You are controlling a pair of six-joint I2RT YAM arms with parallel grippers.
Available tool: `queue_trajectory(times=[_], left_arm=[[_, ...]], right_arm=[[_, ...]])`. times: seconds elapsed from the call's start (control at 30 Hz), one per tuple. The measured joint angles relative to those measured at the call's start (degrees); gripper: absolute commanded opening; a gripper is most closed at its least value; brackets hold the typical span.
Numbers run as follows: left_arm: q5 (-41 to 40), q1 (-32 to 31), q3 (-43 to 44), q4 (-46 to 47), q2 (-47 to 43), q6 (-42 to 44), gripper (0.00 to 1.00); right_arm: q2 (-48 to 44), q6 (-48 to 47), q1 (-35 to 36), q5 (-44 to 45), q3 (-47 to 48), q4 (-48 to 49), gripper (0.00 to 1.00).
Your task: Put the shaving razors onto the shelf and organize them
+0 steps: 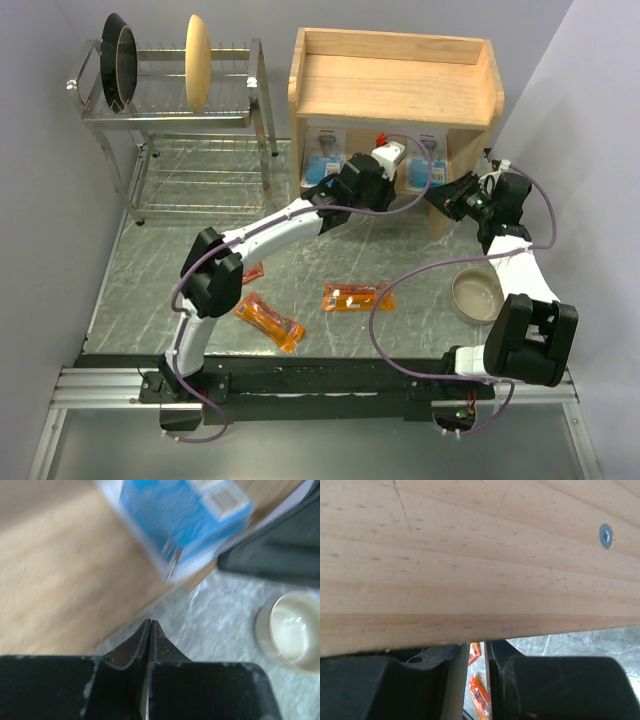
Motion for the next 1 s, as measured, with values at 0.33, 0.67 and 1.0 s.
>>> queue_trajectory(times=[0.33,0.67,1.0], left_arm=[[6.6,2.1,-21.8,-1.8,-18.4,7.9,0.61],[21.9,4.3,-37.8,-10.1,-35.7,24.3,0.74],[21.6,-1.3,-46.8,-11.4,-28.4,36.0,0.69]], right_arm=[[-3.2,-12.3,0.3,-0.7,2.0,-10.4,1.0],[-27.6,-47.0,10.8,2.9,-5.6,-26.9,1.0],[-34.2,-56.3,10.8,8.9,-6.3,-38.0,1.0]])
